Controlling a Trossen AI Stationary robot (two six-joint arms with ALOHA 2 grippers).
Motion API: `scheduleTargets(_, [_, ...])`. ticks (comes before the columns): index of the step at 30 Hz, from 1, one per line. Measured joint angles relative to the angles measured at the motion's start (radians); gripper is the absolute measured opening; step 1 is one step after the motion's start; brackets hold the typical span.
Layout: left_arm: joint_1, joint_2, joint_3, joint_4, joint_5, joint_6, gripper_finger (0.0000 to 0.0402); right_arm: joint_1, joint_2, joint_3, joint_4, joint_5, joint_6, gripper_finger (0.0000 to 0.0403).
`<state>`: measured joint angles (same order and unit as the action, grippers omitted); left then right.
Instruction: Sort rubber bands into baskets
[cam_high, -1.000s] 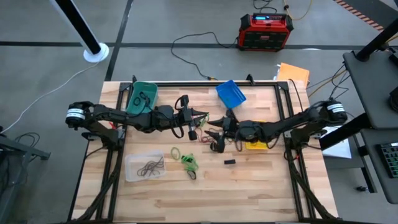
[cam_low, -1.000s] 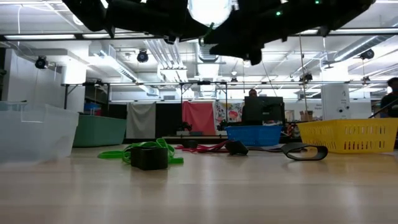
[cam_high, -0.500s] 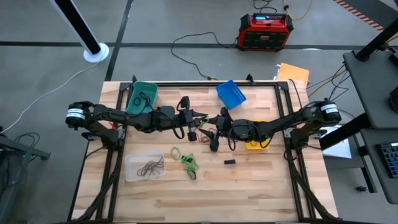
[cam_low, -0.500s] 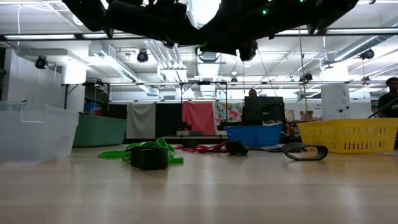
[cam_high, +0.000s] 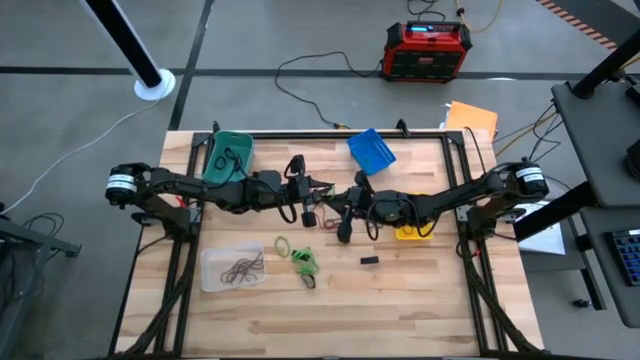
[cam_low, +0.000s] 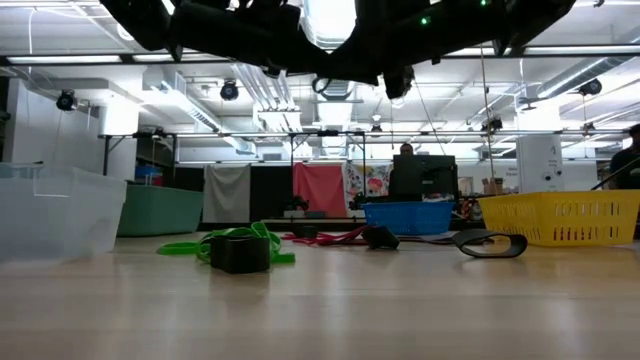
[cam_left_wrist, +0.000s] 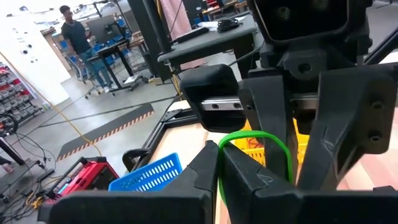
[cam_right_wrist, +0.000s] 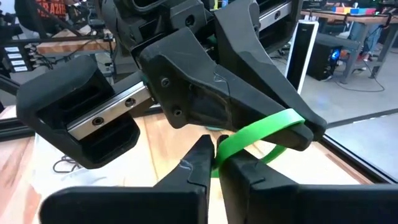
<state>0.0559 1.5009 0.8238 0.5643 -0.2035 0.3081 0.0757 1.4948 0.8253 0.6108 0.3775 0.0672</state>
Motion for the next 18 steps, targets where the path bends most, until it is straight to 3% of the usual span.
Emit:
scheduleTargets(5, [0.000, 0.000, 0.000, -0.032, 0.000, -0.012, 0.0027, 0.000, -0.001, 0.000, -0.018, 0.000, 0.002, 0.0010])
scheduleTargets(11, [0.001, 0.000, 0.000, -0.053, -0.002, -0.028, 0.0085, -0.002, -0.009, -0.001, -0.065, -0.001, 0.014, 0.0009])
scheduleTargets(18, [0.002, -0.003, 0.000, -0.146, -0.147, -0.029, 0.0144, -0.029, -0.047, 0.016, -0.299, 0.032, 0.082, 0.0009])
